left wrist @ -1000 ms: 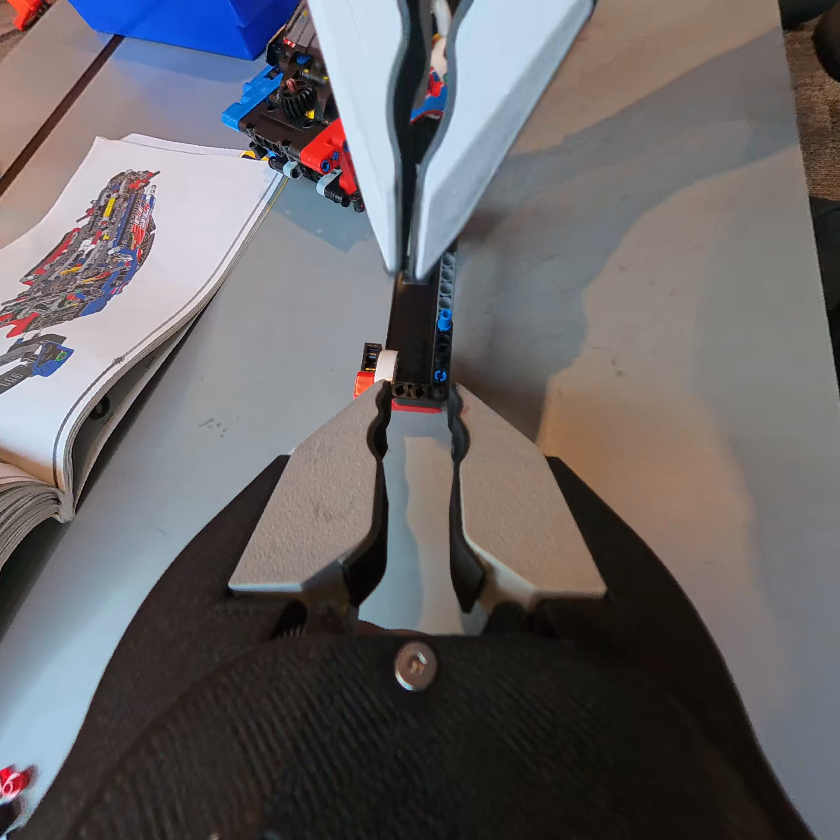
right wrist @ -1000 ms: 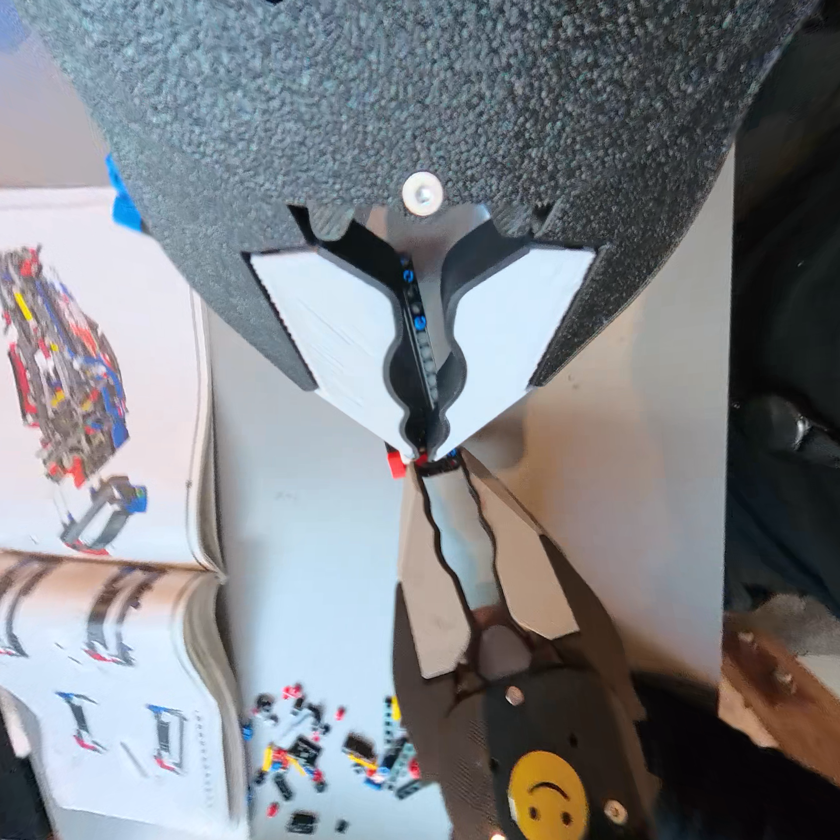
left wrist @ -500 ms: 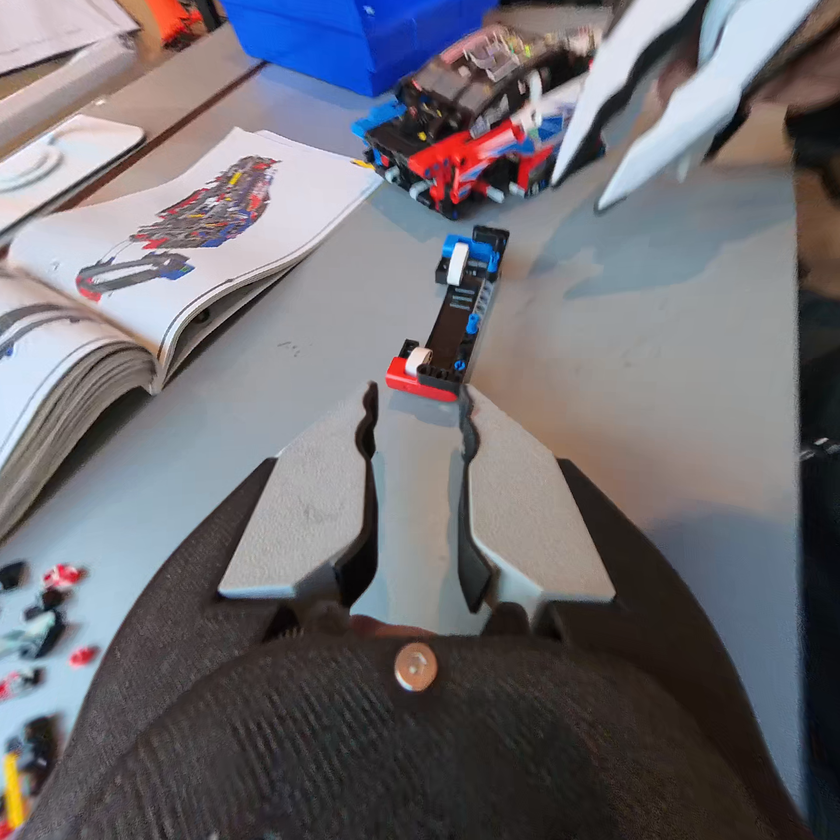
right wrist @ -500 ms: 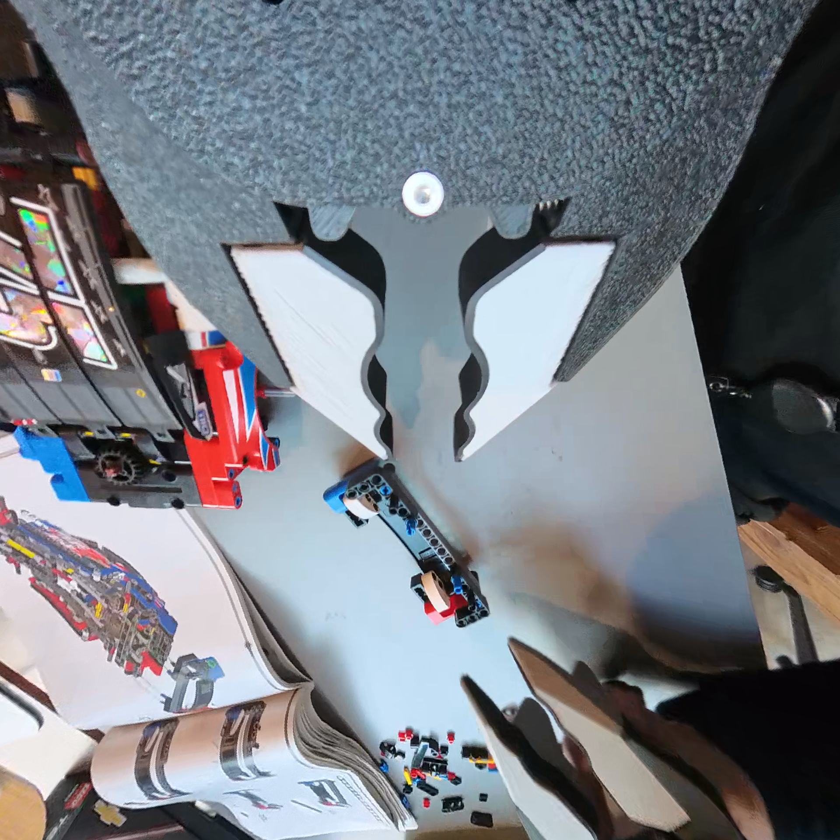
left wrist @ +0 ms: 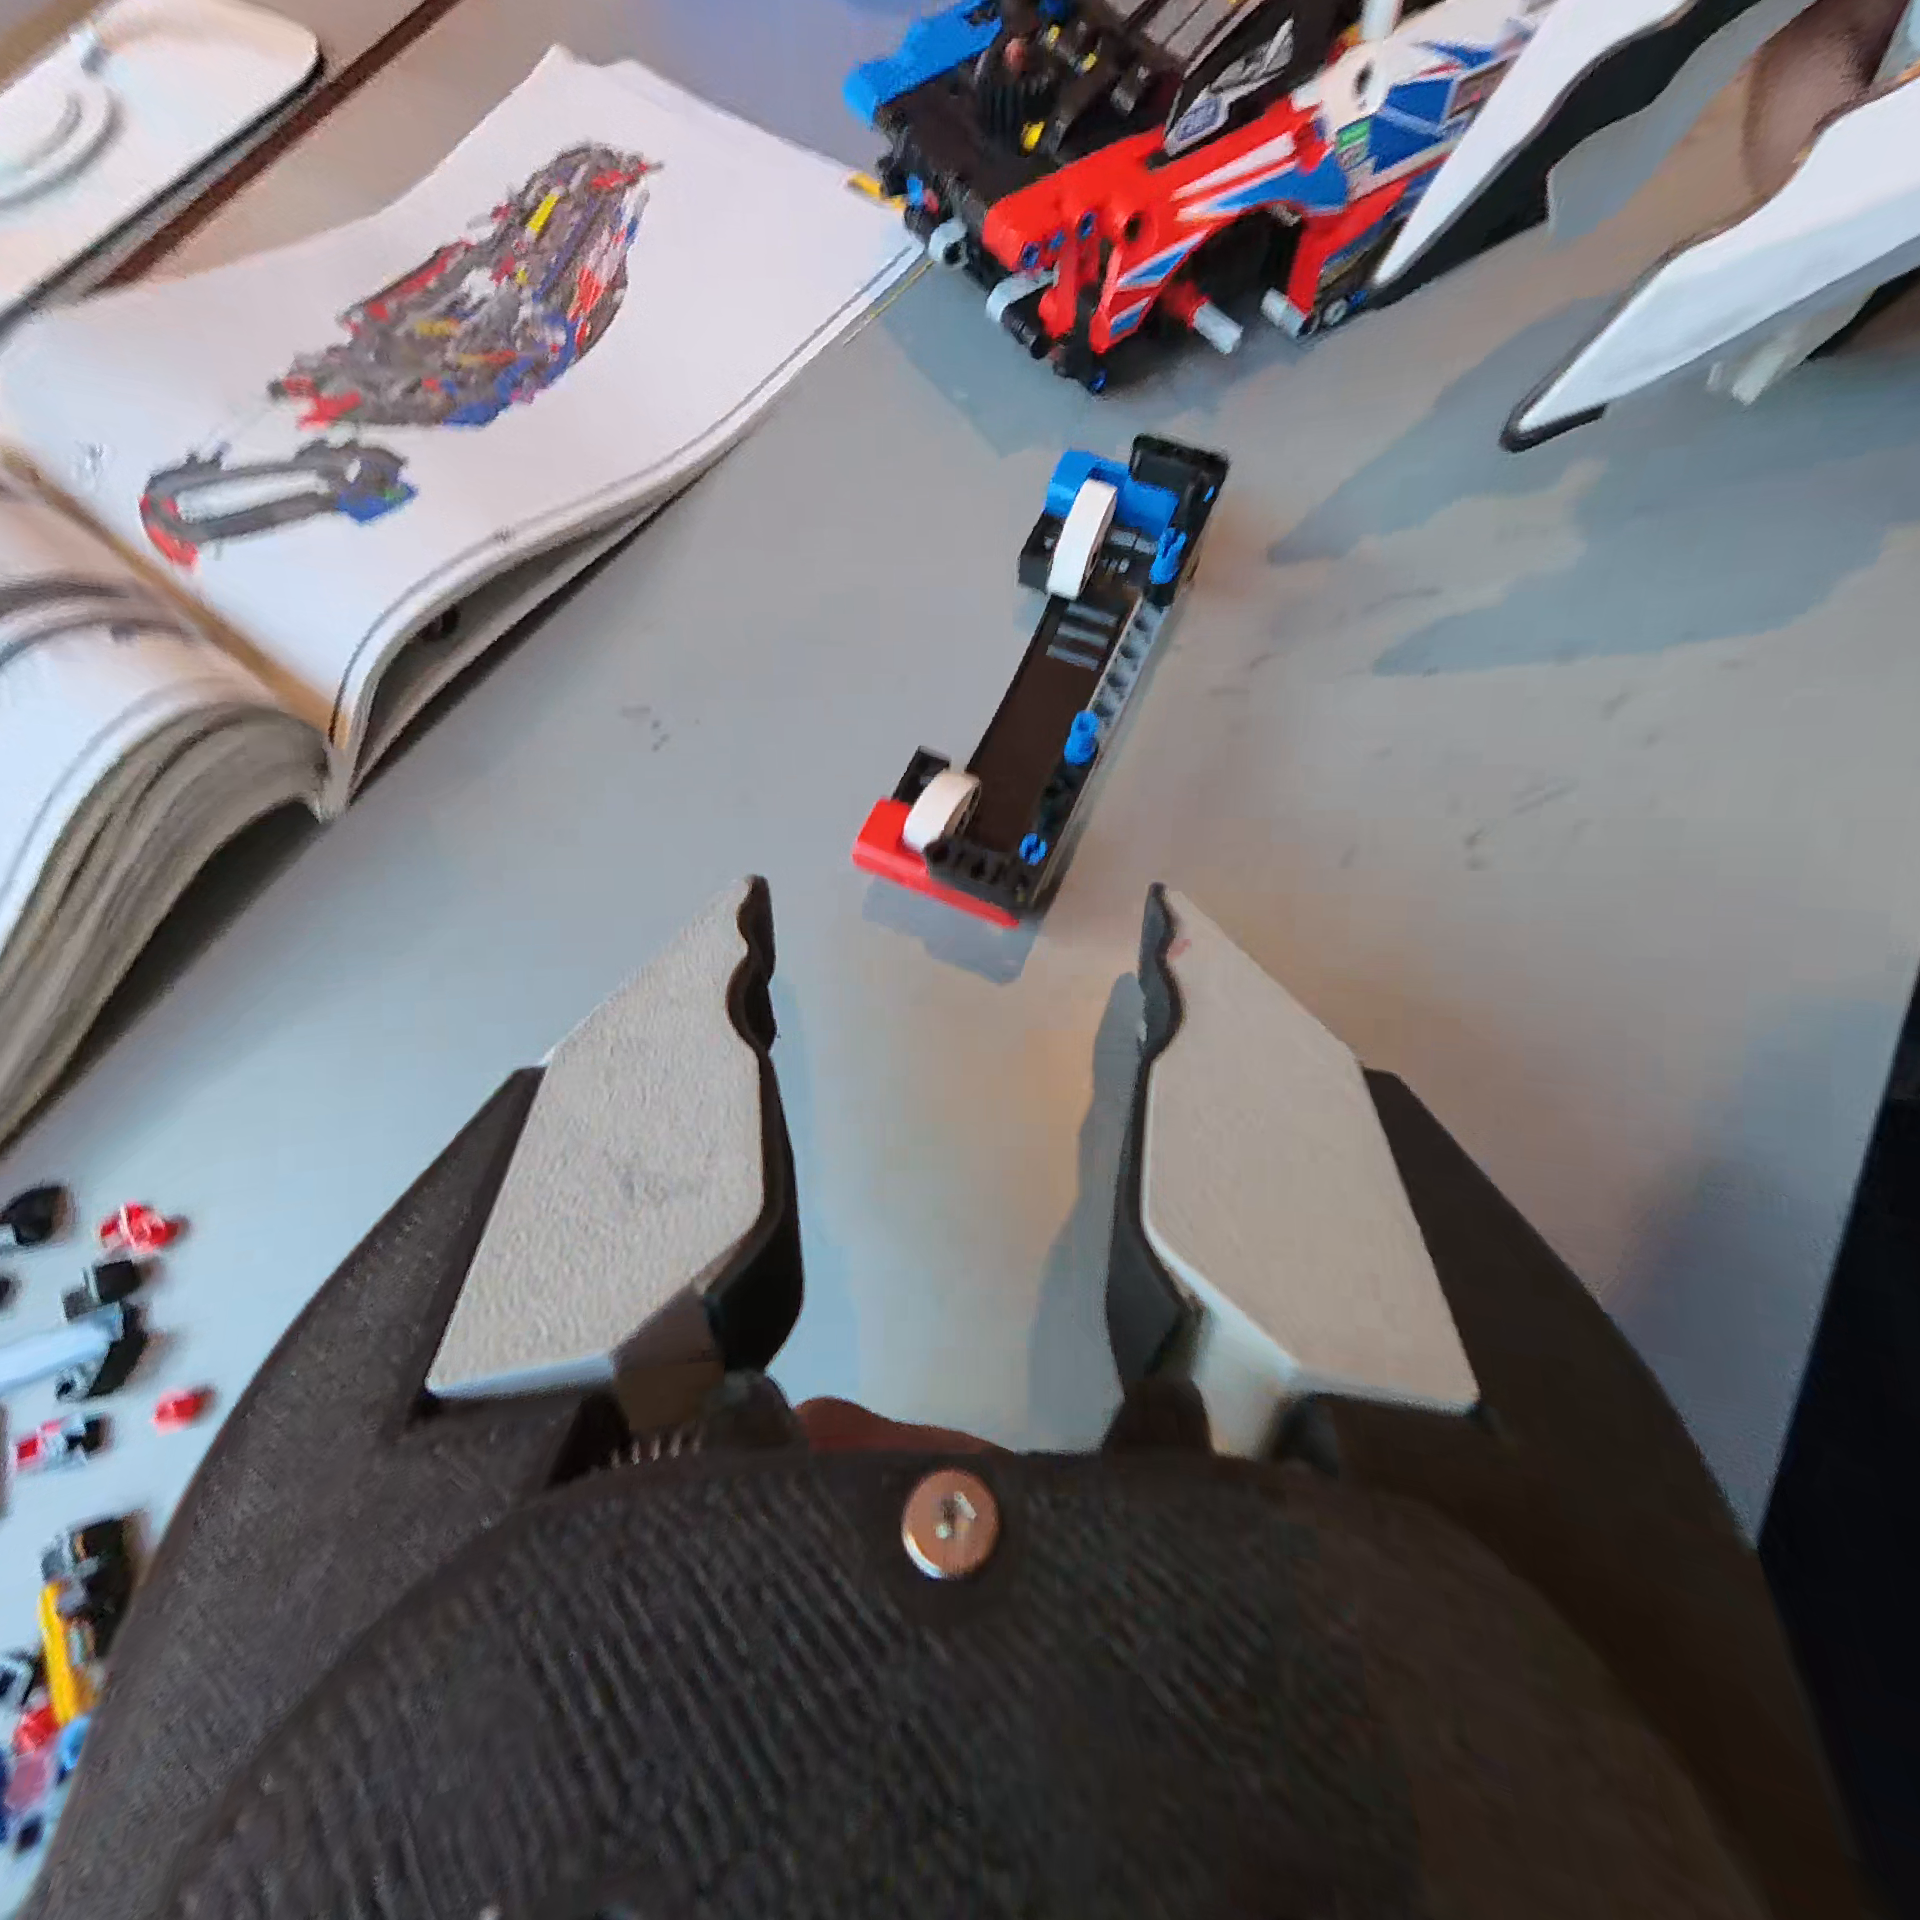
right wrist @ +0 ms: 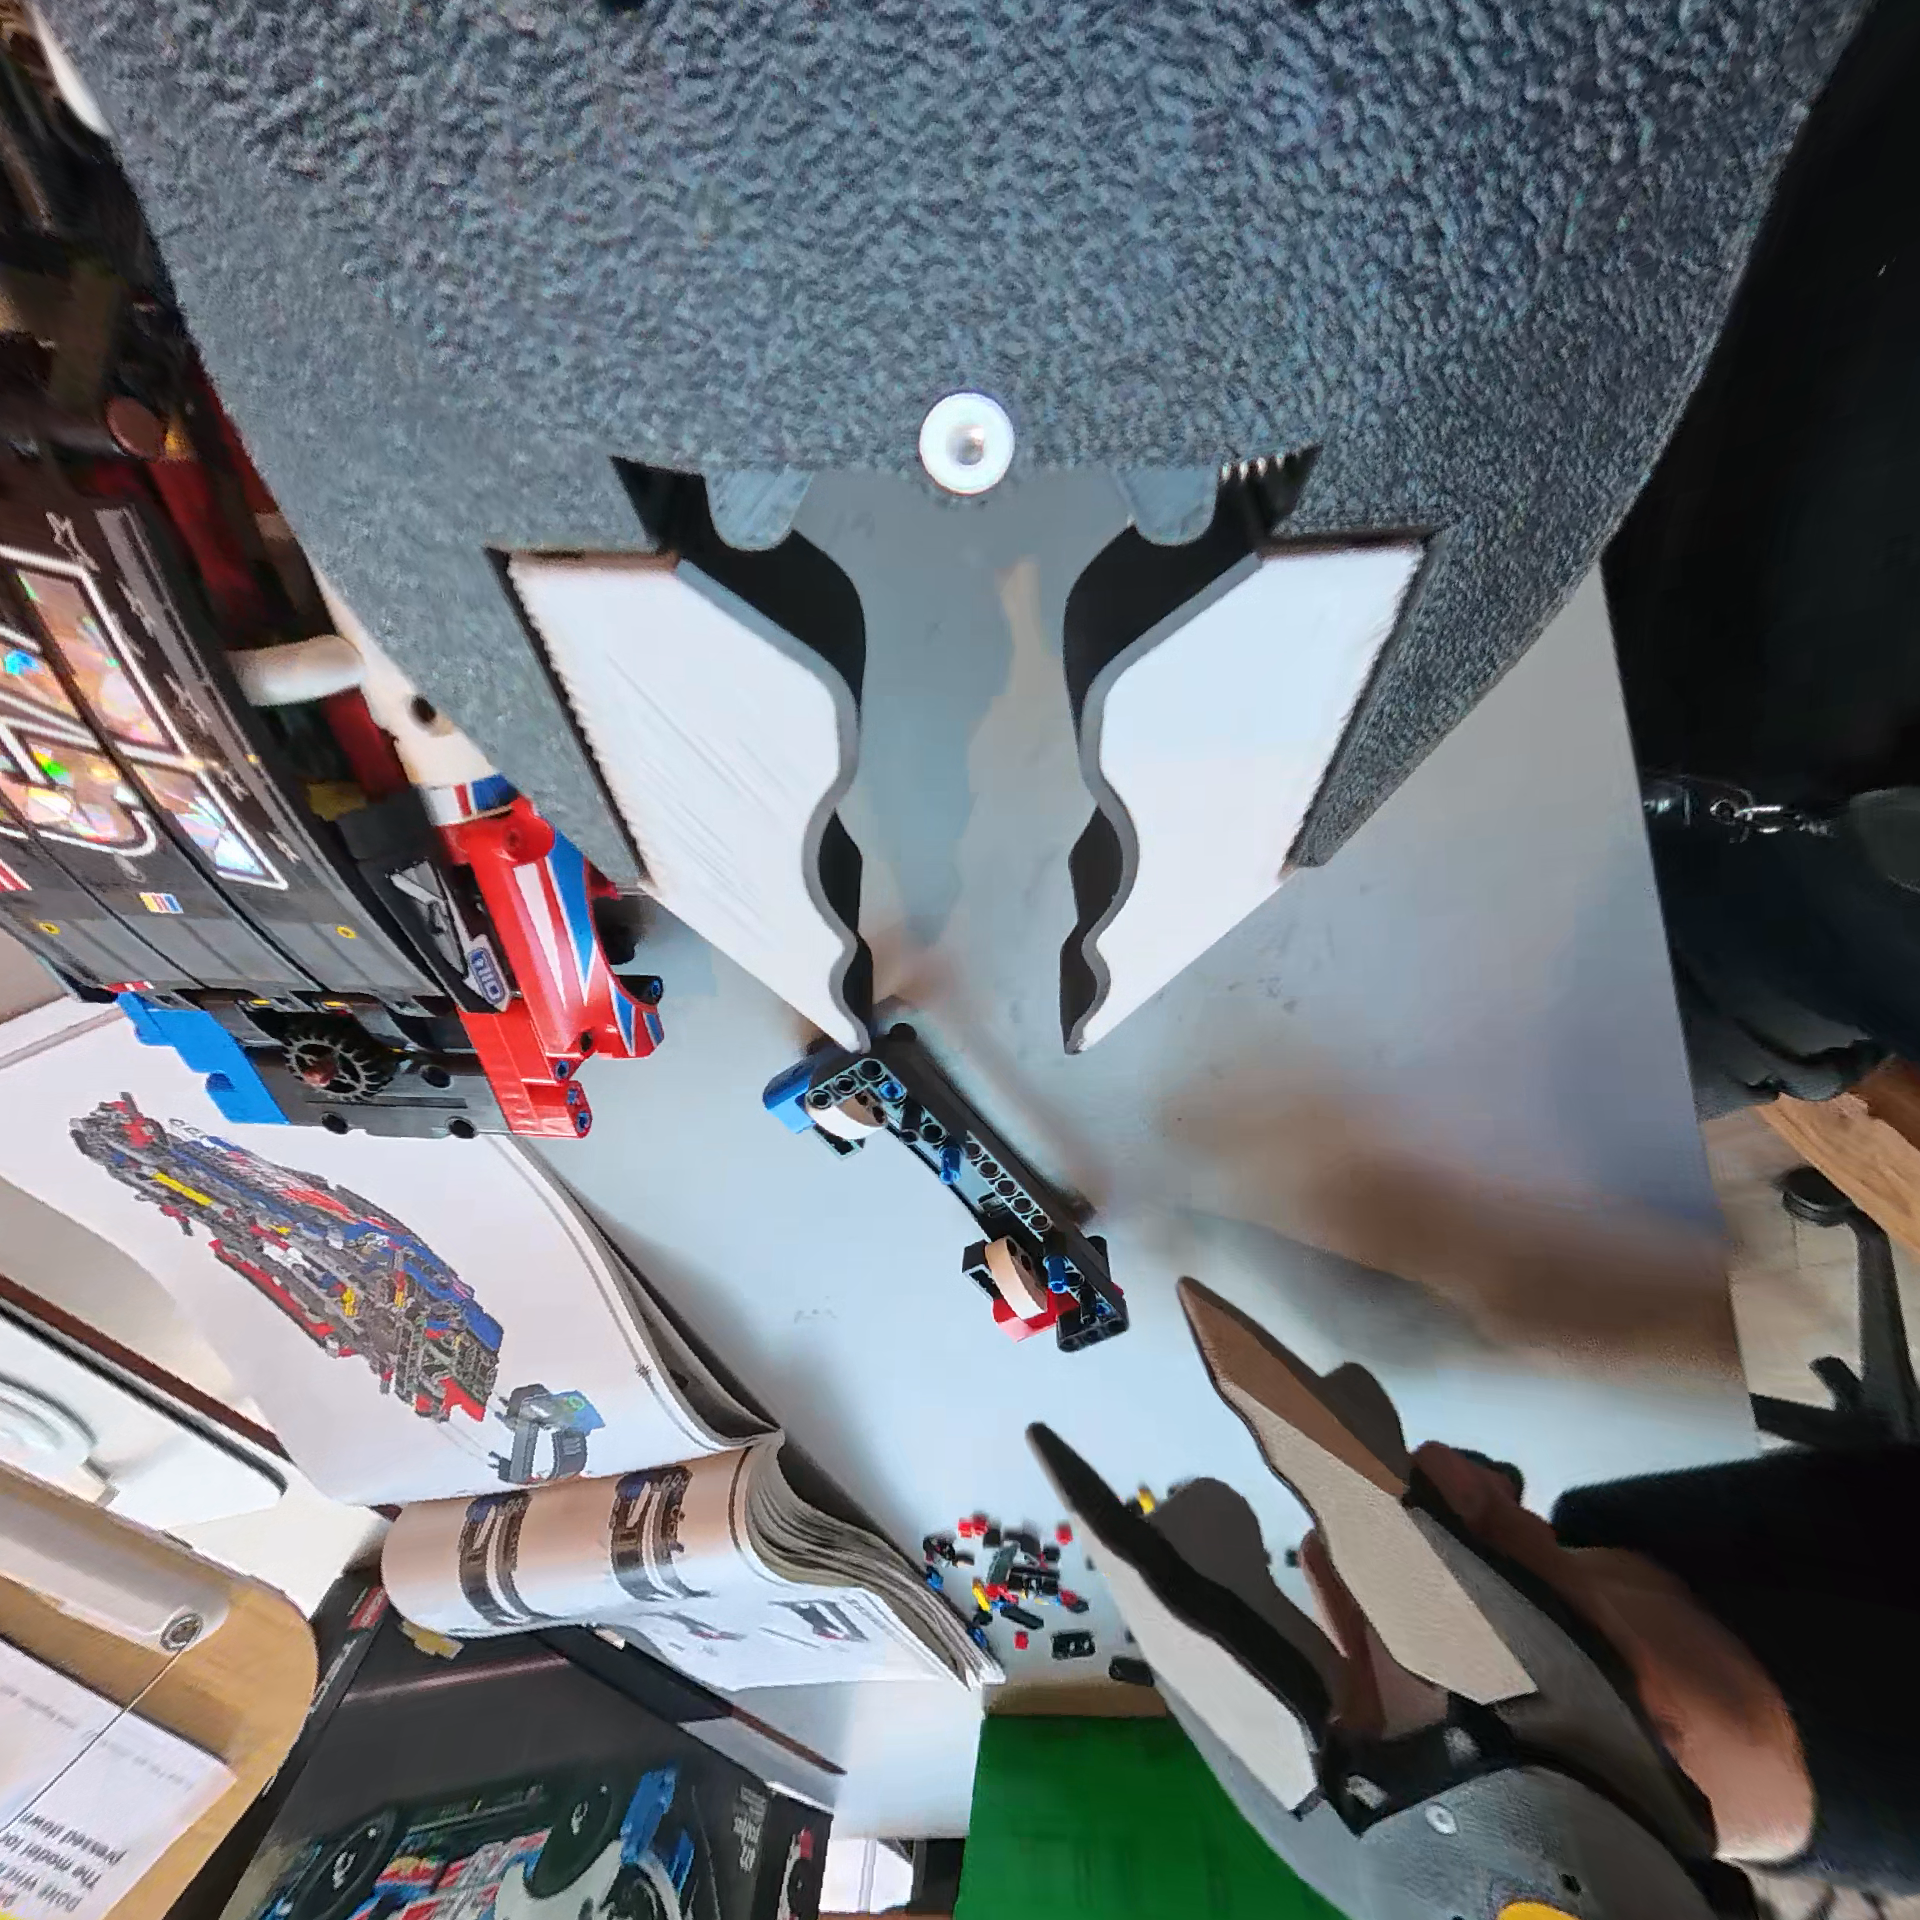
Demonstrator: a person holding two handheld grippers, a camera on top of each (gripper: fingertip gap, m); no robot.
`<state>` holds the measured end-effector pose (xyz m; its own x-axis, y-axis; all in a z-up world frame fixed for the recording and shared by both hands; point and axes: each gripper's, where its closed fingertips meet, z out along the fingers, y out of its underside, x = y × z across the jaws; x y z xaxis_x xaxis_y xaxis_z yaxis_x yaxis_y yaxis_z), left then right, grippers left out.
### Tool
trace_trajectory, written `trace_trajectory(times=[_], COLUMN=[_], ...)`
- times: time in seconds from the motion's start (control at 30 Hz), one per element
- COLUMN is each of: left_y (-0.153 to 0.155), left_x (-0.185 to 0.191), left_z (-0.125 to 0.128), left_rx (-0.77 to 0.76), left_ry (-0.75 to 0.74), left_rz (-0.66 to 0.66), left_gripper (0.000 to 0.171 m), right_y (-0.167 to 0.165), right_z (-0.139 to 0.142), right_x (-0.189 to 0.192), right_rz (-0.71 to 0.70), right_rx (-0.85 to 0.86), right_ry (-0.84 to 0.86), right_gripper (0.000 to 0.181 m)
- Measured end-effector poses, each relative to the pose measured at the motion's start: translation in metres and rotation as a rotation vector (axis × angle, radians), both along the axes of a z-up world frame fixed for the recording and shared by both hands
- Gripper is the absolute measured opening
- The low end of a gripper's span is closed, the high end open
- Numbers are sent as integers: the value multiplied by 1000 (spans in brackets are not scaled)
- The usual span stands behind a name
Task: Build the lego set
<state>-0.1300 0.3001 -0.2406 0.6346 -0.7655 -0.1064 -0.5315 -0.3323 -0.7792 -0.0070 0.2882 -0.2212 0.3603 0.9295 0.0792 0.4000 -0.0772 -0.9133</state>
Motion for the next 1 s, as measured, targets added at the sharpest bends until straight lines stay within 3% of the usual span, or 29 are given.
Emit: trace_trajectory(times=[0.13,0.27,0.4,0.5,0.67,0.8,0.87,1.0], left_y=[3,6,9,7,-2,-10,-12,-3], left_x=[28,40,38,33,19,3,0,25], left_z=[14,-4,-14,-21,-24,-22,-14,38], left_rx=[28,8,7,-9,-13,-12,-5,41], left_ry=[30,171,246,282,273,268,248,72], left_rz=[-85,-131,-128,-116,-68,-2,10,-24], left_gripper=[66,62,44,15,4,7,20,33], right_y=[-5,-8,6,18,32,41,44,46], right_z=[6,16,30,37,40,28,21,6], right_x=[4,18,72,123,195,223,227,223], right_rz=[5,-20,-139,-244,-345,-361,-333,-254], right_rx=[25,52,54,71,82,23,5,-128], right_ry=[30,71,102,107,63,-17,-67,-95], right_gripper=[36,31,35,41,48,69,76,77])
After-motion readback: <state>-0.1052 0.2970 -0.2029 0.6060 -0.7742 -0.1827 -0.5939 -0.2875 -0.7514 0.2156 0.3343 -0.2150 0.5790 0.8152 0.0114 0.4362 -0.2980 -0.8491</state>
